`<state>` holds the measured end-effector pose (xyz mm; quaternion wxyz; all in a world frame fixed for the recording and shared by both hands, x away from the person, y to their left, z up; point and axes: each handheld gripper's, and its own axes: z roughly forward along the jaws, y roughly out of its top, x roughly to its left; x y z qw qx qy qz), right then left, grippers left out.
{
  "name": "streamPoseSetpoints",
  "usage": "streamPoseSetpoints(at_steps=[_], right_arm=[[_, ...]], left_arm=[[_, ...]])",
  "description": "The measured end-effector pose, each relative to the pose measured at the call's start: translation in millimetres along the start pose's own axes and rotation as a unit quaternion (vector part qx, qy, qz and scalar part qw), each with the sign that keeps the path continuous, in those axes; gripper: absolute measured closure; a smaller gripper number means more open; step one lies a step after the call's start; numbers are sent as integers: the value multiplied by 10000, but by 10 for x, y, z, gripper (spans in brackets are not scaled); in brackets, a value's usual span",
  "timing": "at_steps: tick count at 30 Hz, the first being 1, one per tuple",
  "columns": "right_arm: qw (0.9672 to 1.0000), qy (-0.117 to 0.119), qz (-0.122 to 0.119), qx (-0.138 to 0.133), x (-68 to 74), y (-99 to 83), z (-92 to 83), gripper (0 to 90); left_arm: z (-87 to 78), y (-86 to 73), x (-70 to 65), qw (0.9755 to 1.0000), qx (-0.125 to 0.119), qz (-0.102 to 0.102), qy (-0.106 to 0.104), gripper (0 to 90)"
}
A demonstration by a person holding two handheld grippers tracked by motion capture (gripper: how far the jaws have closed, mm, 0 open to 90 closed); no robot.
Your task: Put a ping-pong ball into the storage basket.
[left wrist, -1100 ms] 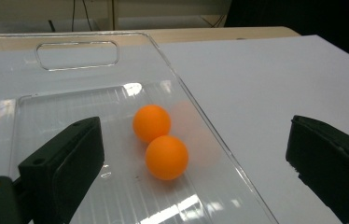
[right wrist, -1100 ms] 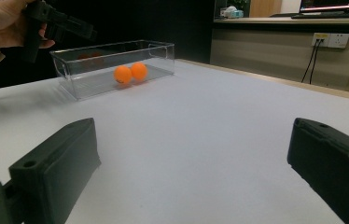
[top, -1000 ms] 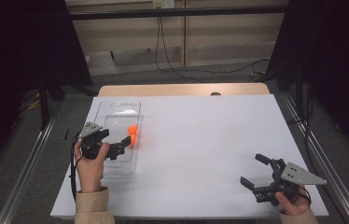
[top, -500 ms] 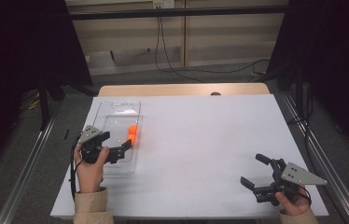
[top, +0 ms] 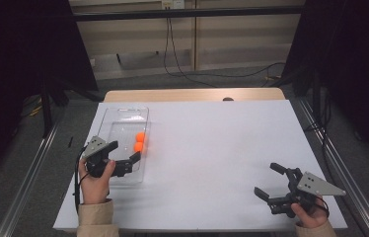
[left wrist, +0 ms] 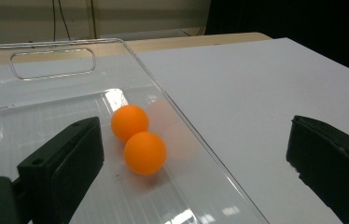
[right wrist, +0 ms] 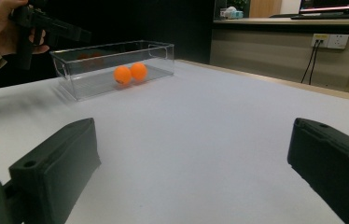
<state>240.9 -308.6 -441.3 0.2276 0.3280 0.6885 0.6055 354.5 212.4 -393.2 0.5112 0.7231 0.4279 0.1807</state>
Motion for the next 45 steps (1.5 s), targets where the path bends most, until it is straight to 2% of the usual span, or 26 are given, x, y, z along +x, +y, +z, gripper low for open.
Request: streamPoseSetpoints(at_steps=[10, 18, 20, 27, 32, 45], right_arm=[[10000, -4, 7, -5, 1, 3, -2, 17], [10000, -4, -3, -13, -3, 3, -3, 18], [10000, -1, -5, -12, -3, 3, -2, 18], [10000, -9, 0, -13, -6, 4, -8, 18], [10000, -17, -11, -18, -6, 7, -11, 17], [10000, -14, -20, -17, -6, 7, -14, 18]], left_arm=[[-51, -20, 2, 9998, -174, 20, 34, 40], [-68, -33, -21, 9996, -255, 77, -30, 40], [-68, -41, -23, 9995, -305, 49, -103, 39], [-83, -73, -33, 9995, -294, 130, -79, 39], [-103, -105, -35, 9991, -377, 124, -115, 39], [-146, -172, -31, 9990, -407, 144, -72, 39]])
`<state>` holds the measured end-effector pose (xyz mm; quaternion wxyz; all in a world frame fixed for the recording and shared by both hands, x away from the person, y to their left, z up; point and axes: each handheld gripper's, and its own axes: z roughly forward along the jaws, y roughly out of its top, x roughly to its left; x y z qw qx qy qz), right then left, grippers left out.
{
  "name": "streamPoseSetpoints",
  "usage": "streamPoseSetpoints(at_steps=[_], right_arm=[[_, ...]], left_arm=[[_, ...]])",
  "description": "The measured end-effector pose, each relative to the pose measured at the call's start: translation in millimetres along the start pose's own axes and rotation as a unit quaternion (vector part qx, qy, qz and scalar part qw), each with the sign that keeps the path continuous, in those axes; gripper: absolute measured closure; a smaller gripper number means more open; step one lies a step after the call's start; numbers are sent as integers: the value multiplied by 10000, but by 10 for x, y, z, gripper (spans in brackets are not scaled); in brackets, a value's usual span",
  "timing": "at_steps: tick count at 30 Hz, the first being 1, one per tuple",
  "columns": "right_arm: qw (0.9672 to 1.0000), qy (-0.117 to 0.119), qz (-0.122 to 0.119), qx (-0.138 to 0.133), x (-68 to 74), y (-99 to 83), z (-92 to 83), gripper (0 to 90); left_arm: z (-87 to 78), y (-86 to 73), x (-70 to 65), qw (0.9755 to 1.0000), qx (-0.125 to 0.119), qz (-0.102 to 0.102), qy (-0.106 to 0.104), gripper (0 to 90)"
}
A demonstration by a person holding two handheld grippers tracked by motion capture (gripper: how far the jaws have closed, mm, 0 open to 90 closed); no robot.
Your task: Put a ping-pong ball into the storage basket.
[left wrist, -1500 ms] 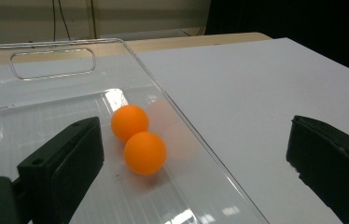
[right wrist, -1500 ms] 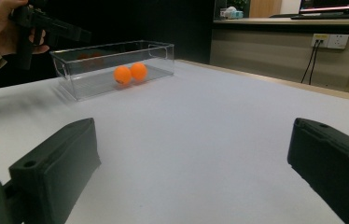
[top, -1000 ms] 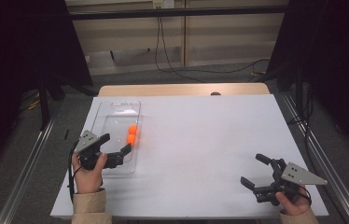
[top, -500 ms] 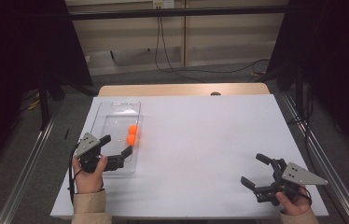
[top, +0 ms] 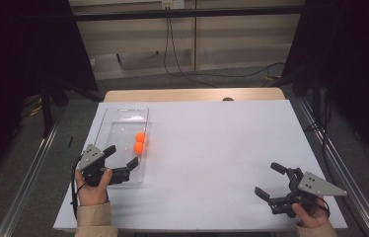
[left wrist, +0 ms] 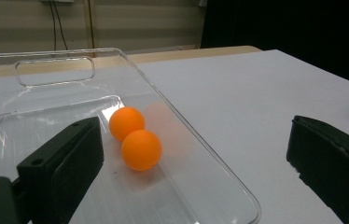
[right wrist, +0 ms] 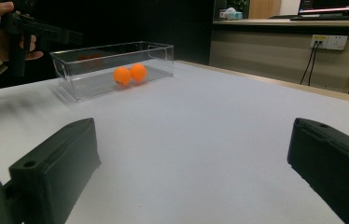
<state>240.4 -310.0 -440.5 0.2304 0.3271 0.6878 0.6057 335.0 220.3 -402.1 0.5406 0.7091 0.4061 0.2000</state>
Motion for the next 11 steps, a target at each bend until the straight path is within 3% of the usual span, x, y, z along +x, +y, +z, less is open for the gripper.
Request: streamPoseSetpoints(at_steps=[11], right_arm=[[10000, 3, -3, 12, 3, -3, 0, 17]], left_arm=[[-15, -49, -10, 10000, -37, 31, 37, 37]])
